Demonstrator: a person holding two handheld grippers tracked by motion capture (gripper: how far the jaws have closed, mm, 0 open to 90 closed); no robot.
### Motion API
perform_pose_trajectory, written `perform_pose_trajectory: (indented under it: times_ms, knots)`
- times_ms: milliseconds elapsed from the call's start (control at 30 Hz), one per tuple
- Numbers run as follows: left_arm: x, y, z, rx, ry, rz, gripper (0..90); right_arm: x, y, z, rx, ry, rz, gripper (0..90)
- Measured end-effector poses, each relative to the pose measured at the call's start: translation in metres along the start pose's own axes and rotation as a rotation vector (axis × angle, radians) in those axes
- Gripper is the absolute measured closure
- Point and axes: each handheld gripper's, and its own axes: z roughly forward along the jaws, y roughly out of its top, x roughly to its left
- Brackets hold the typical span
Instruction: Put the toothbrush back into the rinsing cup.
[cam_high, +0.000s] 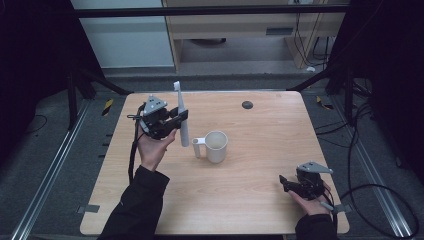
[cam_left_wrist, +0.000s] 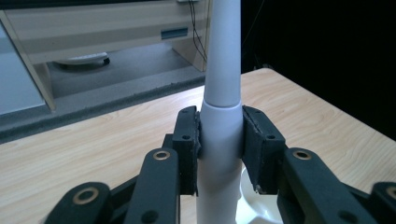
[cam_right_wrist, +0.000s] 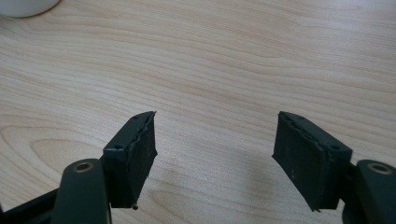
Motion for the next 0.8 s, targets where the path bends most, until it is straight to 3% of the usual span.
perform_pose_trajectory:
  times_ms: [300, 800]
  knots:
    - [-0.015, 0.013, 0.009, -0.027, -0.040, 0.007, 67.3, 0.000, 0.000, 0.000, -0.001, 0.002, 0.000, 29.6]
    - [-0.039, 0.015, 0.036, -0.021, -0.097, 0.023, 67.3, 0.000, 0.000, 0.000, -0.002, 0.008, 0.005, 29.6]
